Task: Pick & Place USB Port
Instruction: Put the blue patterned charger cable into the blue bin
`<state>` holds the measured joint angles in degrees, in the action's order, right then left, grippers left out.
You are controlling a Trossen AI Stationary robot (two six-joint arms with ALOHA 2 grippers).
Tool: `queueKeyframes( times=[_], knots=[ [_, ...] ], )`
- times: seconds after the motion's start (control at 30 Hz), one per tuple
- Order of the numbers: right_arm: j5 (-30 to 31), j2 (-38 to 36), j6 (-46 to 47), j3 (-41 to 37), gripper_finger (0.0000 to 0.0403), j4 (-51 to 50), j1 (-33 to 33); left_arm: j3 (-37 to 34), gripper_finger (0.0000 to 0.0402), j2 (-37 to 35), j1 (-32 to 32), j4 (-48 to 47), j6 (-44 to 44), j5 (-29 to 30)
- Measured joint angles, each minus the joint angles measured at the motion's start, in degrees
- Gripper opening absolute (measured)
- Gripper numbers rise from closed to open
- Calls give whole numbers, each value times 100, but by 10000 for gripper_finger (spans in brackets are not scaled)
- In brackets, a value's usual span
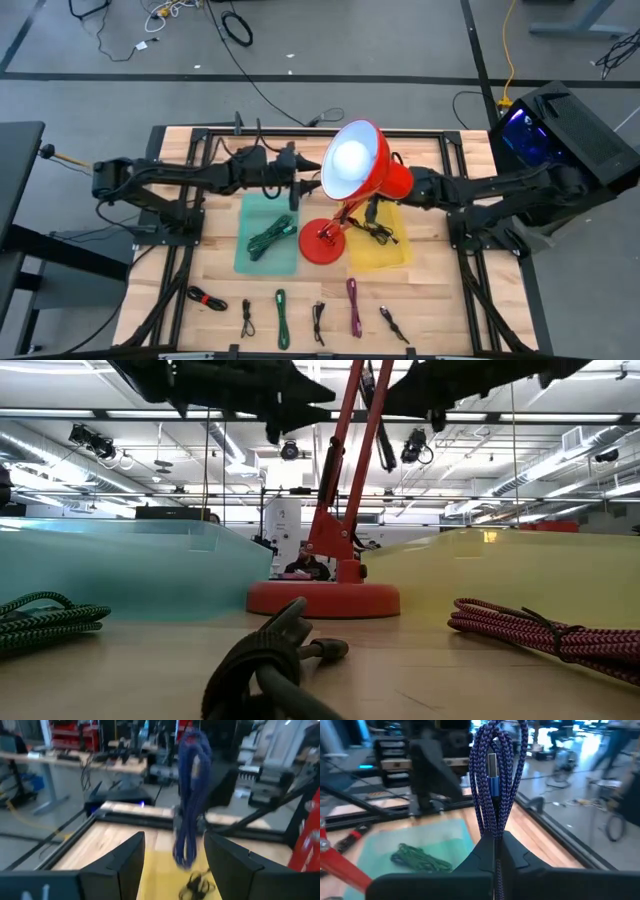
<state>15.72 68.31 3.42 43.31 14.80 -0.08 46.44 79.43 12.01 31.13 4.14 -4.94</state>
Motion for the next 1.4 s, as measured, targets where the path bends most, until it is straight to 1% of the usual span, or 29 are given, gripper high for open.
queueKeyframes(
  times=[0.07, 0.17, 0.27, 0.37, 0.47, 0.77, 0.87, 0.93, 1.0, 1.07, 1.13, 1.17, 1.27, 1.4],
  knots=[
    [-378, 159, -72, 0, 0, 348, -114, 0, 211, 124, 101, 295, 96, -218],
    [-724, 383, -78, 0, 0, 676, -229, 9, 210, 302, 219, 760, 204, -469],
    [-931, 616, -81, 0, 0, 907, -314, 9, 210, 447, 325, 1245, 419, -694],
    [-1063, 785, -78, 0, 0, 1217, -414, 9, 210, 564, 398, 1518, 661, -1005],
    [-1292, 842, -77, -4, 0, 1368, -543, 9, 210, 609, 404, 1564, 735, -1076],
    [-1497, 840, -49, -9, 0, 1410, -833, 10, 210, 660, 404, 1652, 840, -1164],
    [-1689, 840, 33, -9, 0, 1521, -869, 9, 203, 661, 400, 1769, 846, -1208],
    [-1691, 837, 44, -9, 0, 1544, -867, 9, 185, 659, 396, 1843, 856, -1234],
    [-1667, 835, 44, -9, 0, 1548, -871, 9, 154, 661, 396, 1900, 897, -1250],
    [-1564, 833, 41, -9, 0, 1546, -876, 9, 104, 661, 395, 1924, 946, -1260],
    [-1495, 833, 42, -9, 0, 1518, -876, 9, 40, 661, 389, 1922, 983, -1264],
    [-1490, 833, 39, -9, 0, 1502, -878, 11, 21, 661, 387, 1916, 997, -1246],
    [-1468, 833, 42, -9, 0, 1494, -882, 9, 6, 661, 387, 1903, 1027, -1096],
    [-1468, 831, 59, -9, 0, 1424, -896, 9, 3, 661, 430, 1847, 1028, -1032]
  ],
)
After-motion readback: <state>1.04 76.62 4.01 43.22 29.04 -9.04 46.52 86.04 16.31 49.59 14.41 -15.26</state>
